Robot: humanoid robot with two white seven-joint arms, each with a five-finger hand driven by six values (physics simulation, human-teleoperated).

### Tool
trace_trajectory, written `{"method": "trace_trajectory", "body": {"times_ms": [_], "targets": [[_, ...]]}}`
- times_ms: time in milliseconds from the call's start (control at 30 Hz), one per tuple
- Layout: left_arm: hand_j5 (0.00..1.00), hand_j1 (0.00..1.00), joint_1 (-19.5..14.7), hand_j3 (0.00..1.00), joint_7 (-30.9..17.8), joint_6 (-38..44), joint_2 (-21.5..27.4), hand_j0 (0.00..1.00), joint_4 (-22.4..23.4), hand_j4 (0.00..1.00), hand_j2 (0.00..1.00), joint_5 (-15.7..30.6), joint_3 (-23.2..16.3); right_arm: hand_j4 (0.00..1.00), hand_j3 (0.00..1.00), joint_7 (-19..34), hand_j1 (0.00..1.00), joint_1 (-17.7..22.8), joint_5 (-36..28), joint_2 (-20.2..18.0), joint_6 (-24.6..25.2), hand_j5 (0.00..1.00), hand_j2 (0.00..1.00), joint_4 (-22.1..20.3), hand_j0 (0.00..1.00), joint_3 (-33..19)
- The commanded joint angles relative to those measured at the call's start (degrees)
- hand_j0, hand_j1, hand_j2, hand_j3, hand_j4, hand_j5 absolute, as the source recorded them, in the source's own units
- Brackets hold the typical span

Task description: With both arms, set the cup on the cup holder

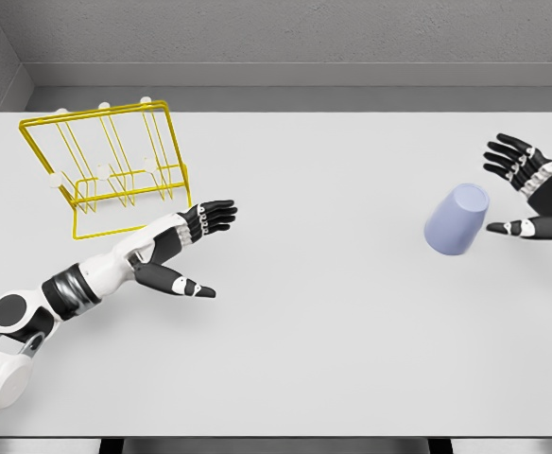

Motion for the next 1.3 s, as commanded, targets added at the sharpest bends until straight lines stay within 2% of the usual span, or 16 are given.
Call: {"method": "trace_trajectory", "body": {"times_ms": [0,167,267,367,433,733,1267], "targets": [[1.0,1.0,0.0,1.0,0.0,0.1,-0.1,1.0,0.4,1.0,1.0,0.4,0.3,1.0,1.0,0.0,1.0,0.0,-0.1,0.6,-0.5,1.0,1.0,1.0,1.0,-0.8],[1.0,1.0,-0.1,1.0,0.0,0.0,-1.1,1.0,1.9,1.0,1.0,0.4,0.3,1.0,1.0,0.0,1.0,1.6,-0.1,0.6,-0.5,1.0,1.0,1.2,1.0,-0.4],[1.0,1.0,-0.1,1.0,0.0,0.0,-3.3,1.0,3.7,1.0,1.0,0.4,0.3,1.0,1.0,0.0,1.0,2.4,1.0,0.6,-0.5,1.0,1.0,2.7,1.0,-0.5],[1.0,1.0,-1.4,1.0,0.0,0.0,-4.0,1.0,5.8,1.0,1.0,0.3,0.3,1.0,1.0,0.0,1.0,2.3,2.6,2.7,-0.5,1.0,1.0,4.9,1.0,-0.6],[1.0,1.0,-1.4,1.0,0.0,0.0,-4.4,1.0,5.8,1.0,1.0,-2.9,0.3,1.0,1.0,0.0,1.0,2.2,2.8,3.3,-0.5,1.0,1.0,5.4,1.0,-0.6],[1.0,1.0,-1.4,1.0,0.0,-0.3,-4.7,1.0,5.8,1.0,1.0,-2.8,0.3,1.0,1.0,0.0,1.0,1.9,5.2,6.1,-0.5,1.0,1.0,8.6,1.0,-0.6],[1.0,1.0,-1.4,1.0,0.0,-0.1,-5.2,1.0,6.1,1.0,1.0,-2.9,0.3,1.0,1.0,0.0,1.0,1.1,5.4,9.2,-0.1,1.0,1.0,10.4,1.0,-0.5]]}}
